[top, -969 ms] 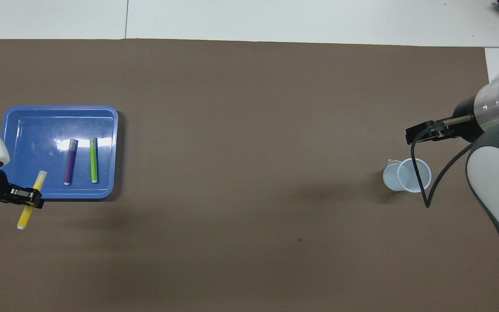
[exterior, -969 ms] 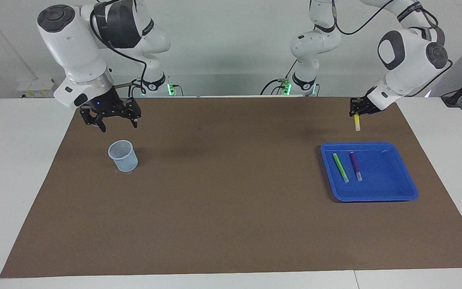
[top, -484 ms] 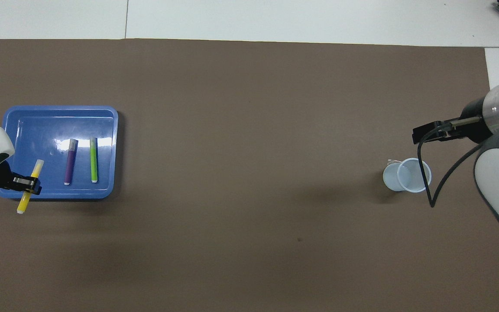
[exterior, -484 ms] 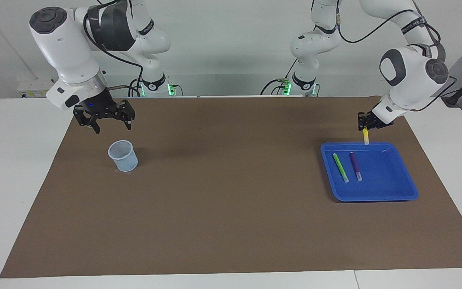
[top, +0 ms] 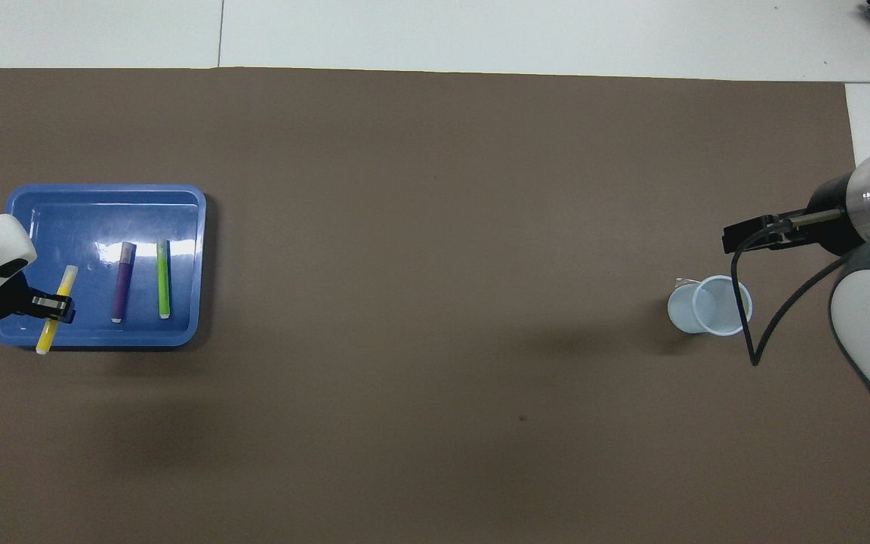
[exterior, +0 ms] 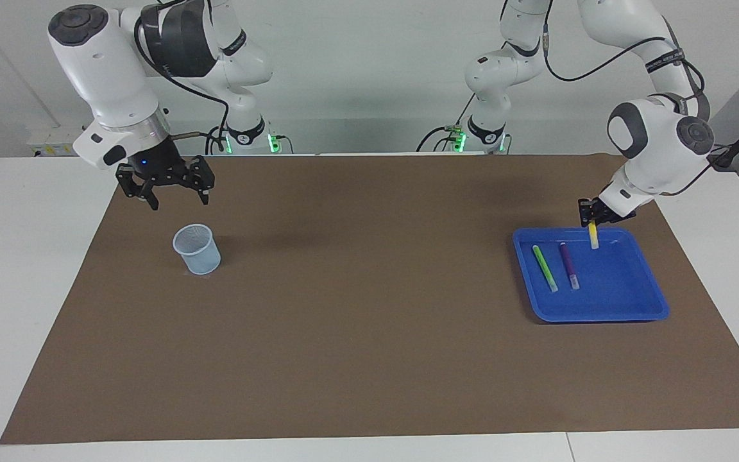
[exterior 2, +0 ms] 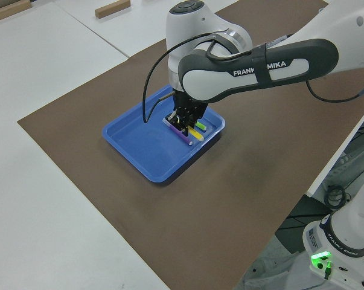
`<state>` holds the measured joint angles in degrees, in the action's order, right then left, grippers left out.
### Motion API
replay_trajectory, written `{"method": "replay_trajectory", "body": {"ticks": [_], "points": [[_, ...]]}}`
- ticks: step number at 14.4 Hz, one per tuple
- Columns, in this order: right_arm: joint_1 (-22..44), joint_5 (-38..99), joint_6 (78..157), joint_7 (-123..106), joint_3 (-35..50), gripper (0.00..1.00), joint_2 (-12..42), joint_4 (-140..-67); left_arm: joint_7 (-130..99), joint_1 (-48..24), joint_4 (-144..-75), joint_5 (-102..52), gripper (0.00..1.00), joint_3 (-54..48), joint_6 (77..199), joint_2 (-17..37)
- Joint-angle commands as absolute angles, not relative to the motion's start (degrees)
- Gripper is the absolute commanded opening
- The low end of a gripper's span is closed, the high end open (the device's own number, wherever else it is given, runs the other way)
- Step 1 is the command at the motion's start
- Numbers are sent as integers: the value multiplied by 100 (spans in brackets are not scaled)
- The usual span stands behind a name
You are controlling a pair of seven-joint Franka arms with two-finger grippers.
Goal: Right arm passes pens to left for tray arrangement
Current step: 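Lower the yellow pen into the tray and open the left gripper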
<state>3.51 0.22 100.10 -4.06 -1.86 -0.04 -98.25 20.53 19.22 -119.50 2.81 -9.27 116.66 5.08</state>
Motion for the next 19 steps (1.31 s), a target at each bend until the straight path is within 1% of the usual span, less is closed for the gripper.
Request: {"method": "replay_trajectory", "body": {"ticks": [1, 5, 11, 13, 14, 15, 16, 19], "points": [[185, -132, 10116, -563, -132, 100, -141, -10002, 2127, 2056, -11953, 474, 0, -958, 12119, 799], [158, -114, 10169, -536, -123, 100, -132, -10011, 2109, 2127, -11874, 483, 0, -941, 12655, 1229], [123, -88, 10151, -519, -114, 100, -106, -9967, 2109, 2206, -11821, 483, 0, -914, 13349, 1625], [132, -88, 10072, -519, -114, 100, -140, -9958, 2109, 2206, -11821, 483, 0, -914, 13403, 1652], [141, -97, 10055, -519, -114, 100, -149, -9915, 2118, 2206, -11821, 483, 6, -914, 13395, 1652], [141, -105, 9898, -519, -114, 100, -123, -9784, 2109, 2206, -11821, 483, 44, -914, 13395, 1652], [132, -97, 9783, -519, -123, 100, -97, -9643, 2109, 2197, -11804, 483, 99, -923, 13351, 1652], [123, -114, 9765, -510, -132, 100, -79, -9528, 2092, 2189, -11690, 466, 100, -923, 13193, 1652]]}}
